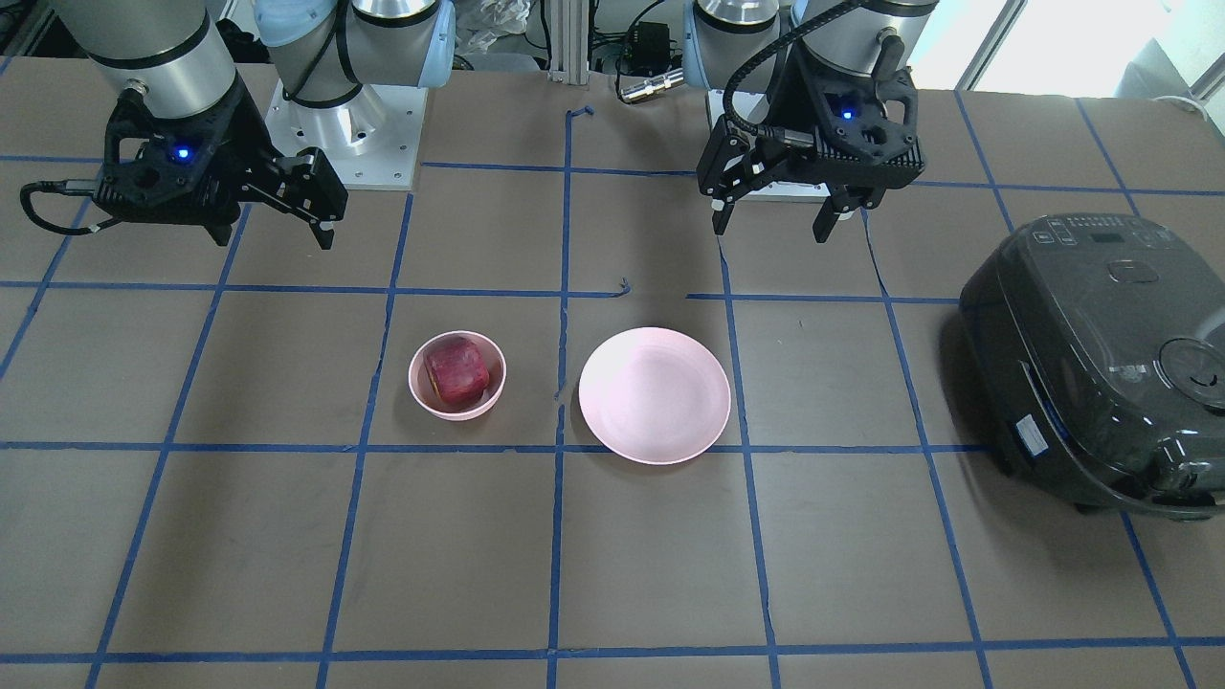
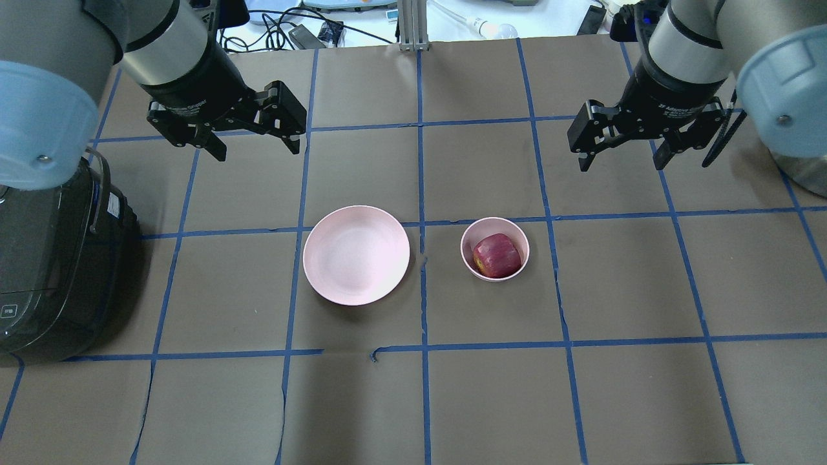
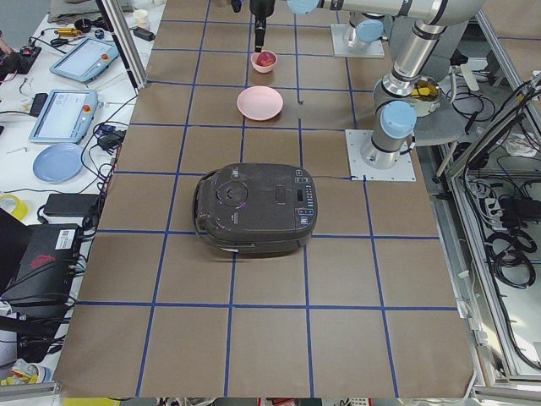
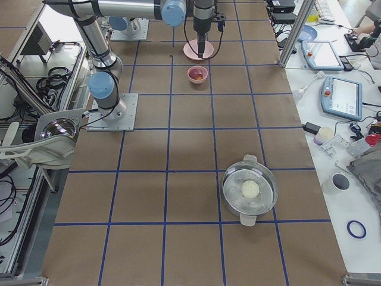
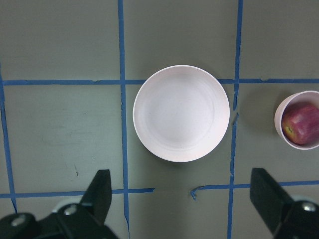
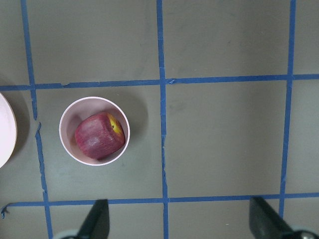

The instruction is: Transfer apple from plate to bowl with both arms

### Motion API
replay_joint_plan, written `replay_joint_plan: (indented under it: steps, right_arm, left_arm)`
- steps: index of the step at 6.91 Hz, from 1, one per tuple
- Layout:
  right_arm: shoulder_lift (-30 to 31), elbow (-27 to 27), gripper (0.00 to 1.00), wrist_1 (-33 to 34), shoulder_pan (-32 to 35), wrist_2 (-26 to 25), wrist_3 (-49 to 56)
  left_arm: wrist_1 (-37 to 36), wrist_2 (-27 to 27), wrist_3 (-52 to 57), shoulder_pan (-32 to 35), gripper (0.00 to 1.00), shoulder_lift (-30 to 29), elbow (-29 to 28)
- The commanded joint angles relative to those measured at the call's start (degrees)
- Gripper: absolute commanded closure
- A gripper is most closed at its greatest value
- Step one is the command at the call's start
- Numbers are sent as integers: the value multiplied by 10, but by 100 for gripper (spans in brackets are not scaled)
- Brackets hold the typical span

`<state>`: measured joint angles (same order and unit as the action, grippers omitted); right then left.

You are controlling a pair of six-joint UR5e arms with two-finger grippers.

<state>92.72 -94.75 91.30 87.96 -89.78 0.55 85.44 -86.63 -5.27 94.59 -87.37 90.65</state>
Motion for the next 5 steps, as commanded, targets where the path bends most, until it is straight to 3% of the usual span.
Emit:
replay_joint_plan:
  steps: [1, 5]
  right_arm:
    - [0, 1, 0, -7, 0, -1, 1]
    - [0, 2, 0, -7, -1, -1, 1]
  left_arm:
    - [3, -53, 6, 1, 0, 11, 0]
    - [92, -65, 7, 7, 0, 88, 0]
